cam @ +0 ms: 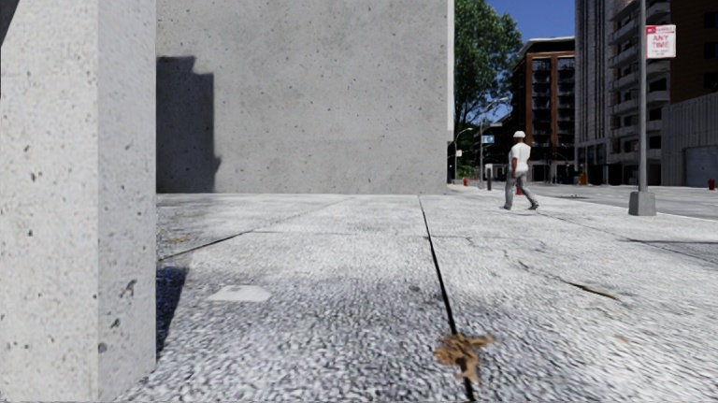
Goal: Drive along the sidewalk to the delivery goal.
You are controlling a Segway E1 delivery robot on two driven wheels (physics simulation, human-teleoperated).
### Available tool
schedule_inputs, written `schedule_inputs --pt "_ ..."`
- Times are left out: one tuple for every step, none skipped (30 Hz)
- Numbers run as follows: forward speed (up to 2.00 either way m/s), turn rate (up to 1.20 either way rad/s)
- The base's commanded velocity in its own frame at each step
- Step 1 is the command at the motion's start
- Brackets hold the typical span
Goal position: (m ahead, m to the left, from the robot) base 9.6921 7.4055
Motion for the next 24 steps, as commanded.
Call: schedule_inputs --pt "2.00 0.03" --pt "2.00 0.09" --pt "2.00 0.09" --pt "2.00 0.11" --pt "2.00 0.16" --pt "2.00 0.22" --pt "2.00 0.22" --pt "2.00 0.37" --pt "2.00 0.43" --pt "2.00 0.45" --pt "2.00 0.45" --pt "2.00 0.45" --pt "2.00 0.45" --pt "2.00 0.45" --pt "2.00 0.45" --pt "2.00 0.45" --pt "2.00 0.45" --pt "2.00 0.45" --pt "2.00 0.45" --pt "2.00 0.45" --pt "2.00 0.45" --pt "2.00 0.45" --pt "2.00 0.45" --pt "2.00 0.45"
